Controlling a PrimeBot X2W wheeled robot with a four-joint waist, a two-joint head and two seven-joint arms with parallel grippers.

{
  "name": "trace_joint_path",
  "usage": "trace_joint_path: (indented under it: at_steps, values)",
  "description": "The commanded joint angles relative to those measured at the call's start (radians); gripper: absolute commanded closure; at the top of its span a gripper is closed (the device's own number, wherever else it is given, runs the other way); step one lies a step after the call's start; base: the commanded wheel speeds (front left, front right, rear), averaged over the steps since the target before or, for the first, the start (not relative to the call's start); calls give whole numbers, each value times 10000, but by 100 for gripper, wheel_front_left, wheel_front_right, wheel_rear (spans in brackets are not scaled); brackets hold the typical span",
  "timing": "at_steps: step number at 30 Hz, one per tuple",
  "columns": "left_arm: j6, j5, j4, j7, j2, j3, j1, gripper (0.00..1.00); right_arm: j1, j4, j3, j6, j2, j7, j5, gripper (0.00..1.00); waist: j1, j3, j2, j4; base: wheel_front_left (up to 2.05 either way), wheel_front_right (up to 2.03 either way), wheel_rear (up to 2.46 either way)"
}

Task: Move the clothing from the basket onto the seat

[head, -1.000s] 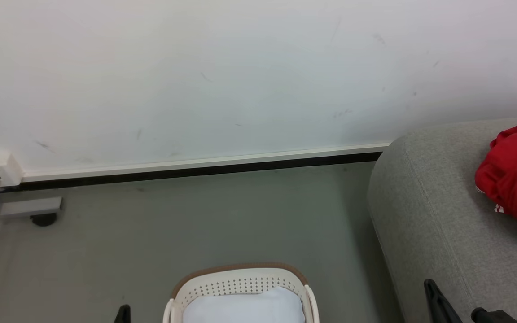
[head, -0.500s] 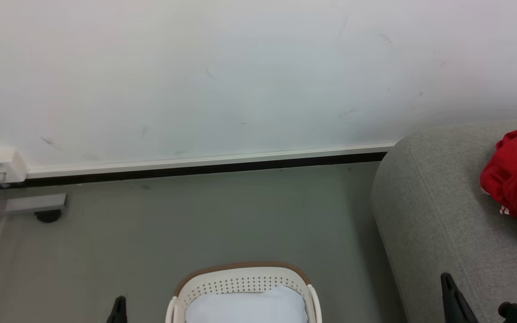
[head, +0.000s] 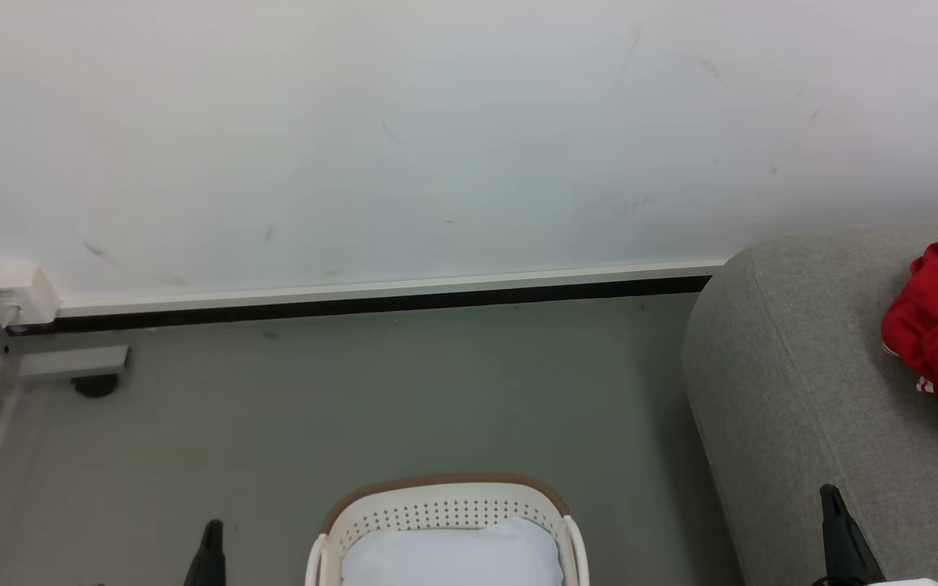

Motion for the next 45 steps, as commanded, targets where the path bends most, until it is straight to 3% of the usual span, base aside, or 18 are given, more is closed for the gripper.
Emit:
trace_joint_path:
  at_steps: [1,45]
  values:
    - [-52,-436,-128,87,61,66,-271,100,-300,-193,-92,-7,-82,98,457,100,0,4,0,17,0,0,0]
    - [-259,-5057,-137,1341,74,425,-1007,100,-551,-662,-765,-15,-105,1361,5302,100,-1,100,0,410,0,0,0]
